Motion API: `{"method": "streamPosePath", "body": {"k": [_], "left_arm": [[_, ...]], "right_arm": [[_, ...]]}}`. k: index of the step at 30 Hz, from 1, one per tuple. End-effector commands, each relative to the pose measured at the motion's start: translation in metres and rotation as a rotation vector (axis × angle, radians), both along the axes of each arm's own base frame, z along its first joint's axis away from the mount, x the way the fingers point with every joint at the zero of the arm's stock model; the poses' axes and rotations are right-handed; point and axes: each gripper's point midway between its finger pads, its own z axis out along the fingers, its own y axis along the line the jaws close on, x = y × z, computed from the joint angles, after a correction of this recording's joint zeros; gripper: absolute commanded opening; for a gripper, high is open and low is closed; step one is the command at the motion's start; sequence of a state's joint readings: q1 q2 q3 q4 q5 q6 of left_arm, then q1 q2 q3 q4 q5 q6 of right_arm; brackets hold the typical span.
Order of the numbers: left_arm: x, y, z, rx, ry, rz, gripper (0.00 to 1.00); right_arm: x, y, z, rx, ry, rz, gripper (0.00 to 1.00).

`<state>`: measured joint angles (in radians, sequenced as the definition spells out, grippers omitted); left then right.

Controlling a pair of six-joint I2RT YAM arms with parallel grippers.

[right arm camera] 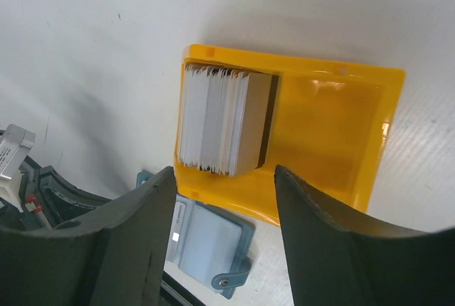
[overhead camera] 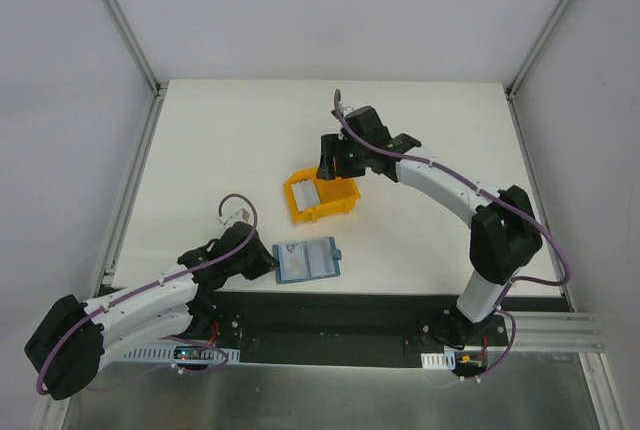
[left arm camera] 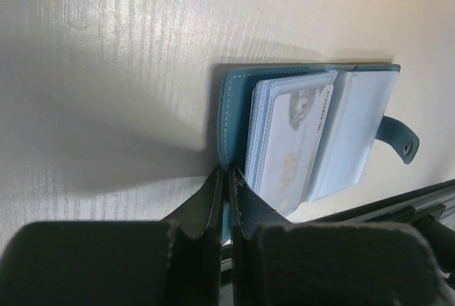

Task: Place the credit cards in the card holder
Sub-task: Turn over the card slot in the card holder.

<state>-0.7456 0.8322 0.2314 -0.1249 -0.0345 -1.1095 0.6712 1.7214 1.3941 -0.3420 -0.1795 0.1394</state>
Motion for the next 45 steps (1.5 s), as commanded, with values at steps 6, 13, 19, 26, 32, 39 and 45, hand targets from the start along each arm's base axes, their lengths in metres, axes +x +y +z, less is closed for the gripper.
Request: {"method": "streamPosePath", "body": {"k": [6,13,19,26,32,39,45], "left_arm": [[-0.005,0.004,0.0,0.029,0.014,-0.024,0.0],[-0.004,0.001,0.005,0.013,0.003,-0.028,0.0],[-0.002,-0.002,0.01,0.007,-0.007,-0.038,0.0],[-0.002,-0.002,0.011,0.004,0.001,-0.029,0.0],[0.001,-0.006,0.016,-0.001,-0.004,-0.037,0.0],[0.001,-0.005,0.017,-0.013,-0.011,-0.027,0.0],[-0.001,-0.004,0.016,-0.023,-0.01,-0.023,0.0]], "right_arm": [[-0.012,0.026,-0.008,0.07,0.057,0.037,0.6],[-0.058,0.038,-0.008,0.073,0.056,0.086,0.6],[-0.104,0.039,-0.024,0.072,0.086,0.079,0.56],[-0.146,0.051,-0.043,0.062,0.125,0.113,0.56],[-0.162,0.056,-0.057,0.032,0.147,0.11,0.57],[-0.166,0.061,-0.068,0.024,0.17,0.103,0.57],[-0.171,0.067,-0.073,0.012,0.179,0.112,0.58]]}}
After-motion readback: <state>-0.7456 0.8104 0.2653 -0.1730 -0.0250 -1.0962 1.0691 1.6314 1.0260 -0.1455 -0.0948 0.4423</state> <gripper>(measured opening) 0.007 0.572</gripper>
